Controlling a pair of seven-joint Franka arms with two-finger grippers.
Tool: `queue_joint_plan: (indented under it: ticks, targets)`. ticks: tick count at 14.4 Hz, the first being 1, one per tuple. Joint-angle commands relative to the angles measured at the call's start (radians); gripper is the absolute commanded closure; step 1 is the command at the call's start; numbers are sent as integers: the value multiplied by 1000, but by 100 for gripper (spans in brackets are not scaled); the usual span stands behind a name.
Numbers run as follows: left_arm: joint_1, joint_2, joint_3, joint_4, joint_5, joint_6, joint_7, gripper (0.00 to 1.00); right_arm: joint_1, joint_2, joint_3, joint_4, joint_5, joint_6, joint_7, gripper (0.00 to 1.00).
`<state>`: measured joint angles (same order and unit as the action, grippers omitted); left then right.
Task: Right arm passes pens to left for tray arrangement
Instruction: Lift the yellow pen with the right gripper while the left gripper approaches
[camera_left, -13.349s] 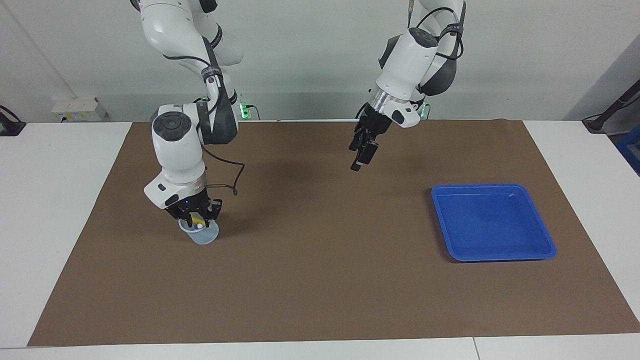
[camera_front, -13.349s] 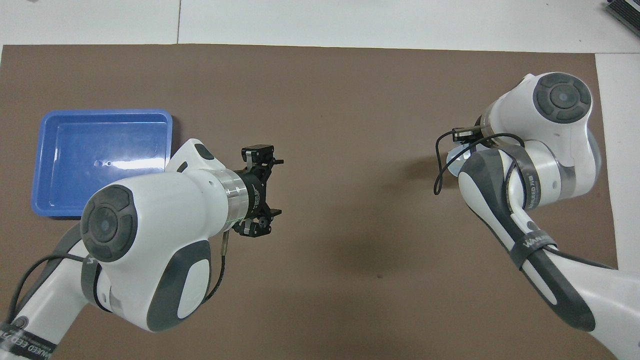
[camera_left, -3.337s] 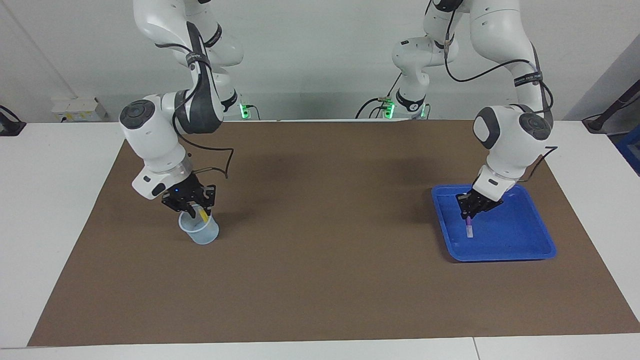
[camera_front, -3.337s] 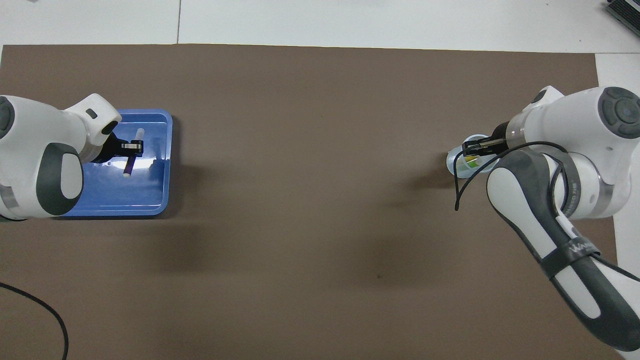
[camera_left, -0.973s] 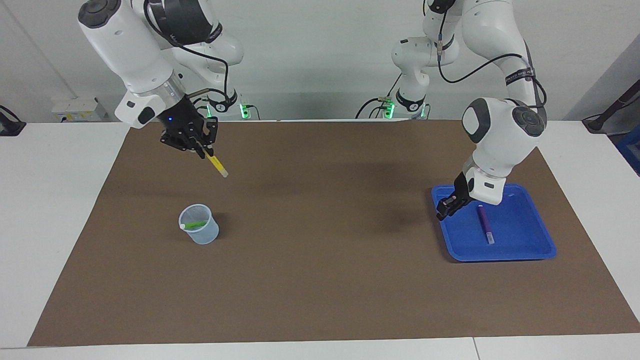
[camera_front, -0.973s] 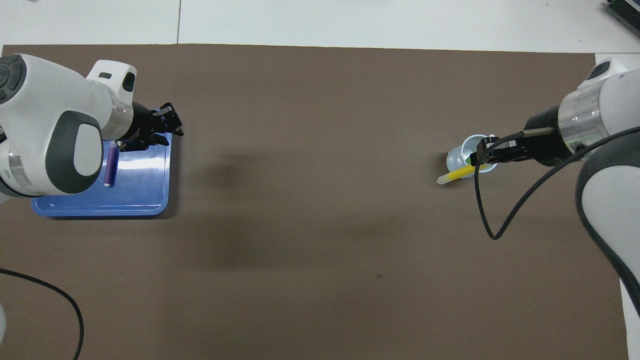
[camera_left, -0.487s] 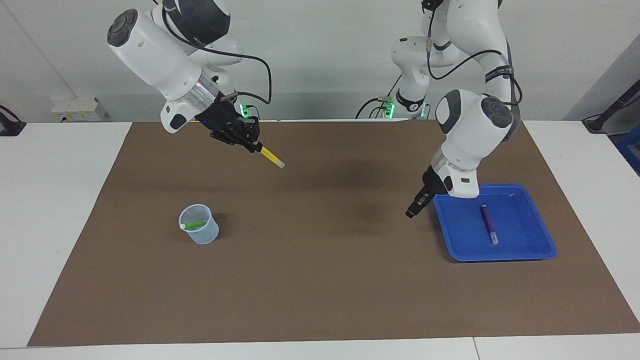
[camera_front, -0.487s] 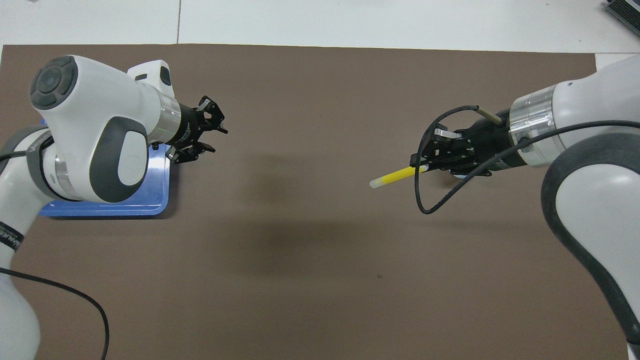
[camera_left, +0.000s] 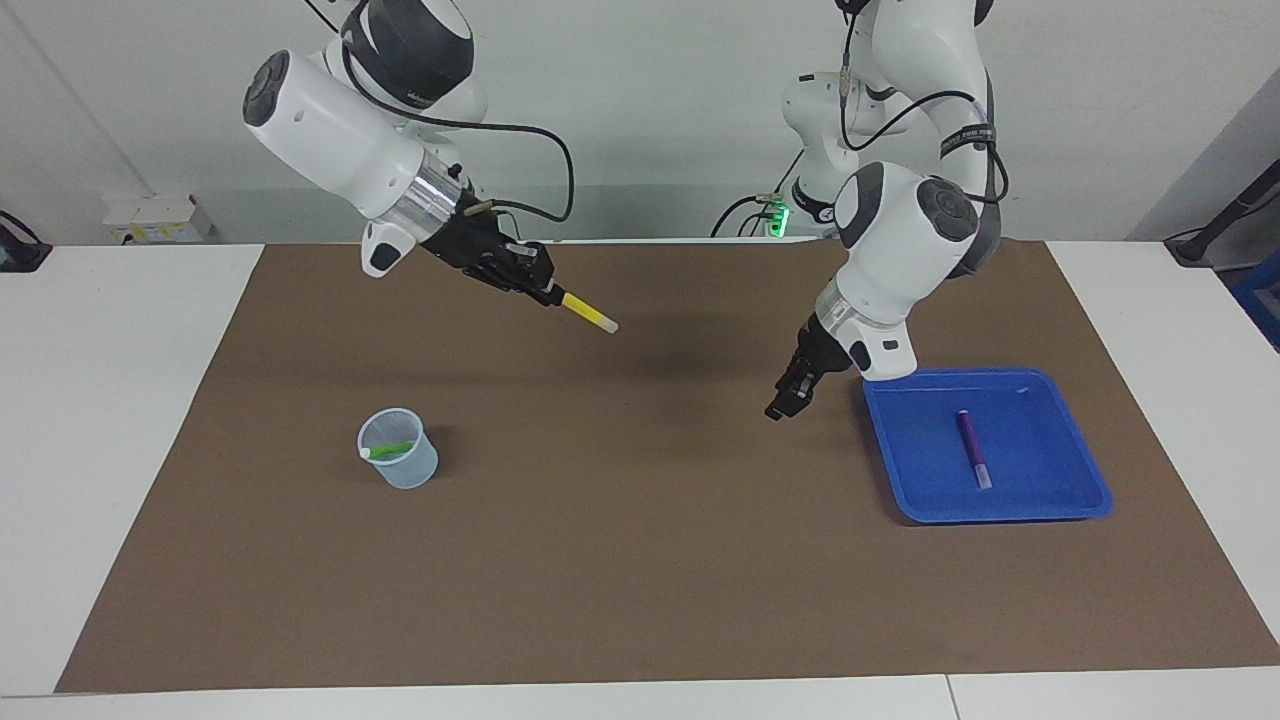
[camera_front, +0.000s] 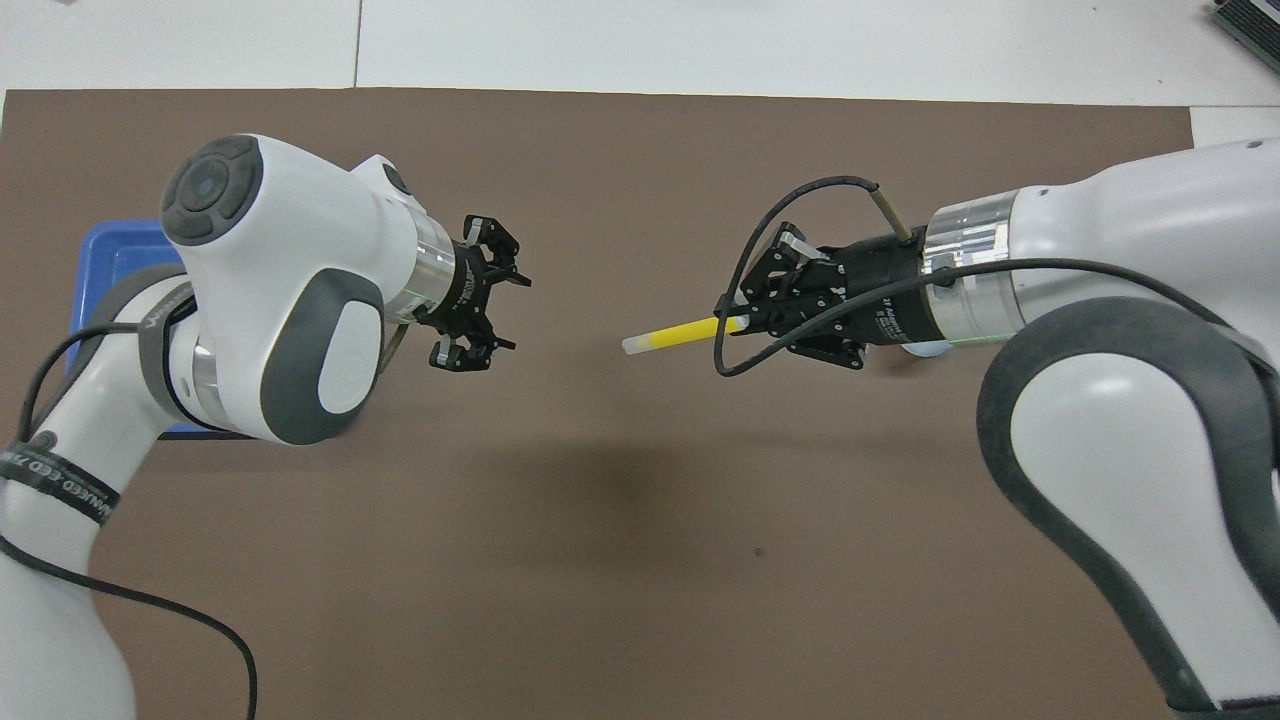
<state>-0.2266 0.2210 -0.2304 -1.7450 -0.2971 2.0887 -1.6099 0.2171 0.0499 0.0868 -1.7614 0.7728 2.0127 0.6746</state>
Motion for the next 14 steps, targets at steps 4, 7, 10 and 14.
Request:
queue_joint_plan:
  ticks: [4,7,10,14]
  targets:
    - [-74,-15,-1,64,-17,-85,-283,19,25,-25,1,-52,43,72,66,98]
    - [-74,-32,-21,79,-26,-96,-372,18,27,-30,1,-67,43,69,57,98]
    - [-74,-31,-52,103,-28,-87,-464,17,27,-31,1,-67,43,69,56,98]
    - [-82,-31,-90,107,-22,-70,-583,17,25,-31,-1,-67,42,58,52,98]
